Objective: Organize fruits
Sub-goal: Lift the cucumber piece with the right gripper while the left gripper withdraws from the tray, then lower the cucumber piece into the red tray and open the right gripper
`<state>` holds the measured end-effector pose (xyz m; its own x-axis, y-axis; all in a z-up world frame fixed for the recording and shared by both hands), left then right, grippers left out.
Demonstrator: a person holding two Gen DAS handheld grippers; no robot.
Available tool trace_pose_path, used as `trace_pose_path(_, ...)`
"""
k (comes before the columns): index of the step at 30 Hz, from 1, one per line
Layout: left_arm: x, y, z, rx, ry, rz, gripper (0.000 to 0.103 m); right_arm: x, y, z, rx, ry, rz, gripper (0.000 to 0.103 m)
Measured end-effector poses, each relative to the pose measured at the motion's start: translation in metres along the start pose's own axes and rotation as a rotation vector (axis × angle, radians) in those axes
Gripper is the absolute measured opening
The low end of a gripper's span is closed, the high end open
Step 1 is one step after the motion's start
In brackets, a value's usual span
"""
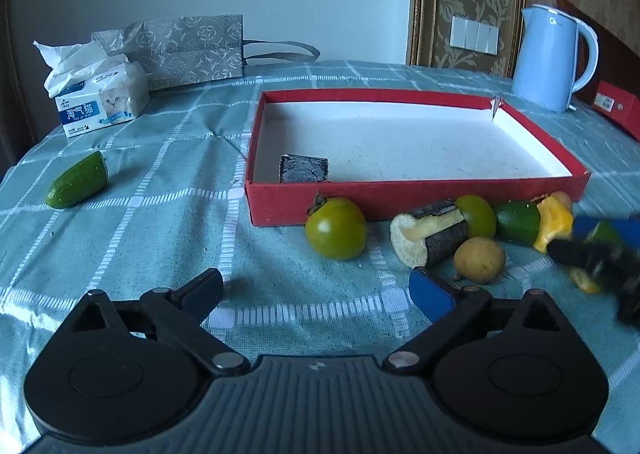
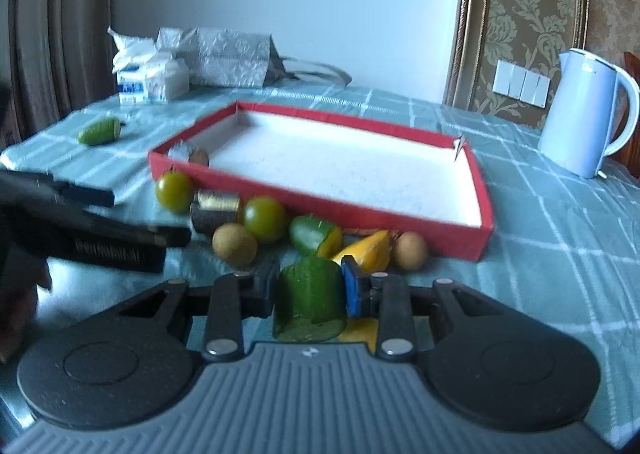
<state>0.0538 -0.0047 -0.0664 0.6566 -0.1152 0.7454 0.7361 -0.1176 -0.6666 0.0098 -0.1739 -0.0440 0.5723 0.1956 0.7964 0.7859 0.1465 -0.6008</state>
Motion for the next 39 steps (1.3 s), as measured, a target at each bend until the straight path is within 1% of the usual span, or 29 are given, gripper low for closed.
trace_pose_path(2, 0.000, 0.000, 0.000, -0.004, 0.000, 0.001, 0.102, 0.010, -0.004, -0.005, -0.009, 0.005, -0.024, 0.031)
trace_pose_path(5, 0.000, 0.000, 0.000, -0.007, 0.001, 0.002, 0.103, 0.029, 0.000, -0.018, -0.056, 0.015, -0.062, 0.031)
trace_pose_path(11, 0.000, 0.000, -0.001, -0.009, -0.001, 0.001, 0.103, 0.063, 0.035, -0.052, -0.128, 0.078, -0.069, 0.031)
trace_pose_path(17, 0.001, 0.001, -0.001, -0.015, -0.006, -0.001, 0.103, 0.089, 0.090, -0.079, -0.152, 0.126, 0.005, 0.031)
trace_pose_path(22, 0.001, 0.001, 0.000, -0.015, -0.006, -0.001, 0.103, 0.090, 0.128, -0.088, -0.117, 0.155, 0.093, 0.031)
trace_pose_path(26, 0.001, 0.001, 0.000, -0.015, -0.006, -0.001, 0.103, 0.085, 0.142, -0.088, -0.120, 0.134, 0.137, 0.031)
trace_pose_path(28, 0.000, 0.000, -0.001, -0.015, -0.006, -0.001, 0.103, 0.082, 0.146, -0.085, -0.108, 0.130, 0.161, 0.032)
trace_pose_path(31, 0.000, 0.000, -0.001, -0.015, -0.007, -0.001, 0.103, 0.081, 0.147, -0.083, -0.114, 0.119, 0.161, 0.033)
trace_pose_path(33, 0.000, 0.000, -0.001, -0.015, -0.006, -0.001, 0.103, 0.080, 0.147, -0.084, -0.129, 0.116, 0.158, 0.049)
trace_pose_path(34, 0.000, 0.000, 0.000, -0.015, -0.006, -0.001, 0.103, 0.080, 0.148, -0.086, -0.166, 0.108, 0.151, 0.071)
trace_pose_path(35, 0.000, 0.000, 0.000, -0.016, -0.007, -0.002, 0.103, 0.078, 0.149, -0.088, -0.206, 0.104, 0.144, 0.085)
trace_pose_path(36, 0.000, 0.000, 0.000, -0.016, -0.008, -0.002, 0.103, 0.076, 0.149, -0.090, -0.213, 0.108, 0.142, 0.085)
trace_pose_path(39, 0.000, 0.000, -0.001, -0.015, -0.006, -0.001, 0.103, 0.074, 0.149, -0.093, -0.169, 0.133, 0.151, 0.091)
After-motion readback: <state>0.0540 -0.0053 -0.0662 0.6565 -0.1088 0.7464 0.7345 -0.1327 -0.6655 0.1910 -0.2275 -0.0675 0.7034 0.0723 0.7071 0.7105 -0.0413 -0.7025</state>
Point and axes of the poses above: each gripper's, at about its wrist camera, not at the fingertips, and y roughly the way its jaws point, z to its left, x to its top, the point moved 6 cm from there along y, roughly the way its jaws point, and after that the axes turned 4 degrees about z, right-handed, at the moved point
